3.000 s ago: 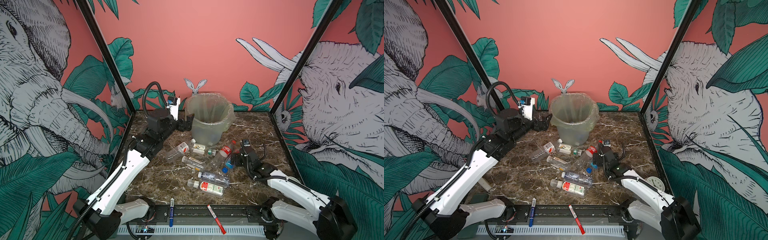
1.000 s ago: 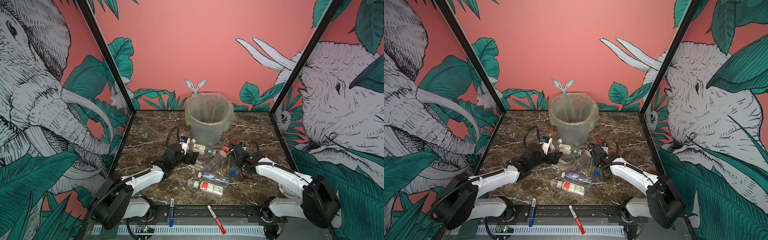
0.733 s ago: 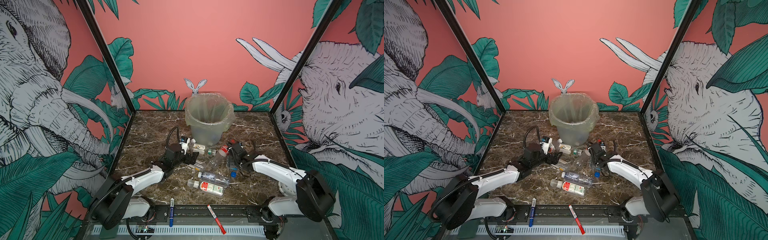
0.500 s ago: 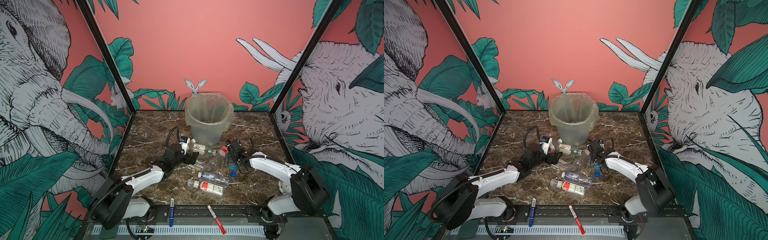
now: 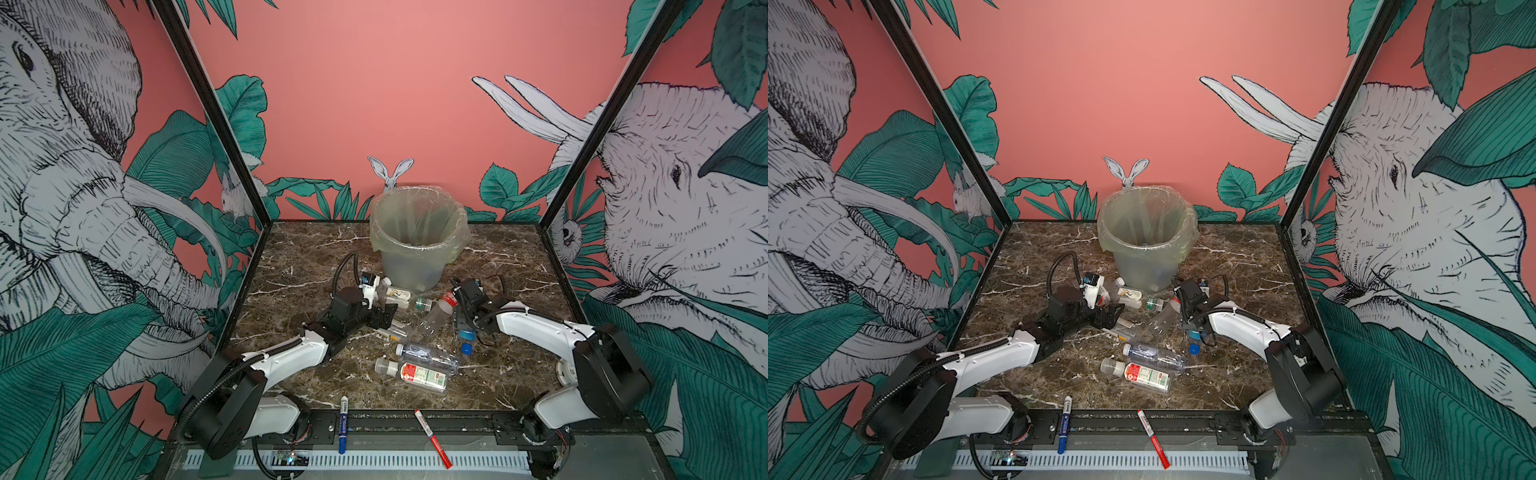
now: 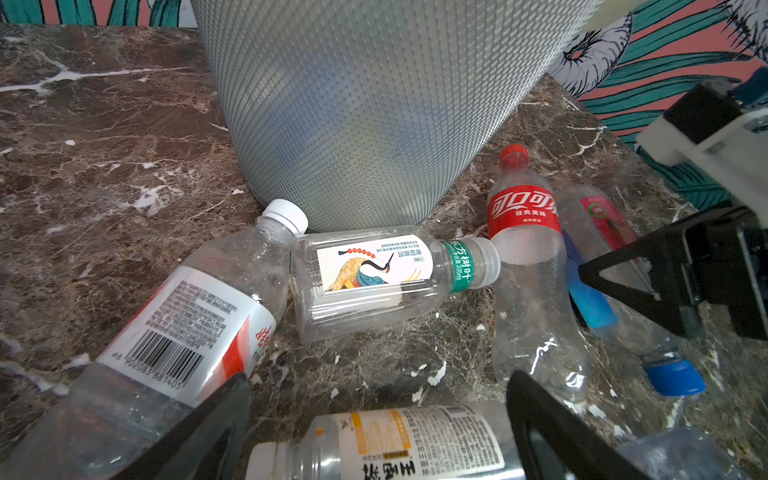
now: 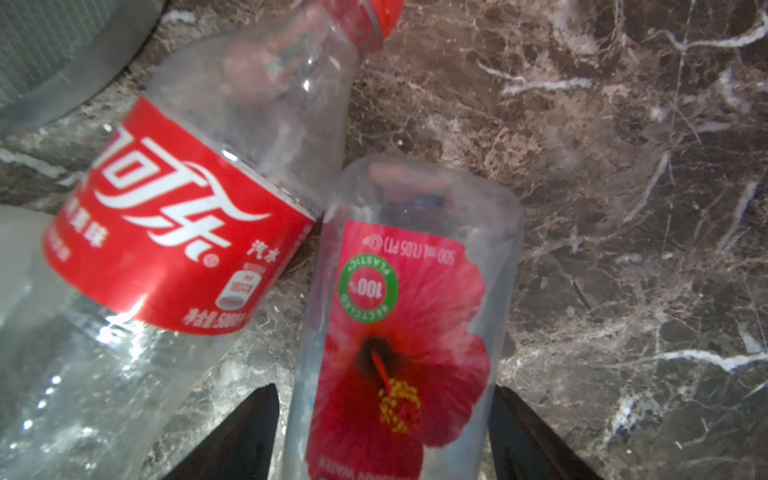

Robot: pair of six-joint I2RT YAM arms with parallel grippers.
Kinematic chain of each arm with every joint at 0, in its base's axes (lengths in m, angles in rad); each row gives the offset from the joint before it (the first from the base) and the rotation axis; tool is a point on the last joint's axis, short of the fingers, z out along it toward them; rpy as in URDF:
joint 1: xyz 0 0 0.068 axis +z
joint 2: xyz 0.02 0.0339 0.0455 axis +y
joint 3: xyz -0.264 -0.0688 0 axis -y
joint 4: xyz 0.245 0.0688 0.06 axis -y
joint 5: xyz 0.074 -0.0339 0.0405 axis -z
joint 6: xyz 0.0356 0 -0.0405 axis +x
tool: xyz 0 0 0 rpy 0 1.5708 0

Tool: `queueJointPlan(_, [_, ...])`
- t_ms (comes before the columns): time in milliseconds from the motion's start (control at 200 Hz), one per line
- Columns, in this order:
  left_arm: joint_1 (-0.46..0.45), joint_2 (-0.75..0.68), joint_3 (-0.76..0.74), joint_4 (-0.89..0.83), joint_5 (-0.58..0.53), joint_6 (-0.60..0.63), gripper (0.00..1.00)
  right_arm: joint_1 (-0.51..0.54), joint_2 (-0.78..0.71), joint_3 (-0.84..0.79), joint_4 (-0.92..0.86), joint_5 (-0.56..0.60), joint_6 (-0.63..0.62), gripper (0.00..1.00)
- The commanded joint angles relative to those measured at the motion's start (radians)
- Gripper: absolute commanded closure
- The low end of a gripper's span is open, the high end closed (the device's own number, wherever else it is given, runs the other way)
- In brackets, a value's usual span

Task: Throw the plastic bottles in the bin
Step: 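Withdraw the left arm while the right gripper lowers and closes on the FIJI bottle, then lift the FIJI bottle with the right gripper and carry it over the bin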

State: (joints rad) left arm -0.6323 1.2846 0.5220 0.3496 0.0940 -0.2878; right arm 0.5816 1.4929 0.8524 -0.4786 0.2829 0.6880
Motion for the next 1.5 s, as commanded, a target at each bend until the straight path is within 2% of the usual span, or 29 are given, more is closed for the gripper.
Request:
queueJointPlan(0, [-0.003,-0.01,0.015,0.004,0.003,0.004,0.03,-0.008,0.018,-0.006,0.011,0.001,0.004,0.19])
queueJointPlan(425, [-0.003,0.0,0.018,0.004,-0.001,0.003,0.04,-0.019,0.001,-0.061,0.029,-0.001,0.008,0.24])
queueJointPlan(585, [-0.003,-0.004,0.015,0.005,-0.004,0.003,0.05,-0.019,-0.023,-0.078,0.028,0.003,0.006,0.32])
queueJointPlan(740, [-0.002,-0.002,0.018,0.005,-0.003,0.004,0.05,-0.019,-0.071,-0.103,0.016,0.022,-0.011,0.33])
queueJointPlan(900, [-0.004,0.001,0.015,0.006,-0.003,0.003,0.05,-0.018,-0.18,-0.192,0.076,0.036,-0.024,0.35])
queueJointPlan(1020, [-0.002,0.01,0.017,0.01,-0.001,0.003,0.05,-0.018,-0.278,-0.255,0.123,0.033,-0.056,0.43])
queueJointPlan(1125, [-0.003,0.011,0.018,0.011,0.004,0.002,0.05,-0.018,-0.393,-0.305,0.139,0.03,-0.095,0.46])
queueJointPlan(1295, [-0.003,0.001,0.018,0.01,0.008,0.001,0.05,-0.013,-0.629,-0.391,0.178,-0.023,-0.154,0.46])
queueJointPlan(1420, [-0.003,0.008,0.019,0.009,0.004,0.004,0.05,0.005,-0.808,-0.389,0.123,-0.024,-0.18,0.47])
queueJointPlan(1495, [-0.004,0.011,0.019,0.009,0.003,0.004,0.05,0.024,-0.885,-0.327,0.065,-0.014,-0.194,0.47])
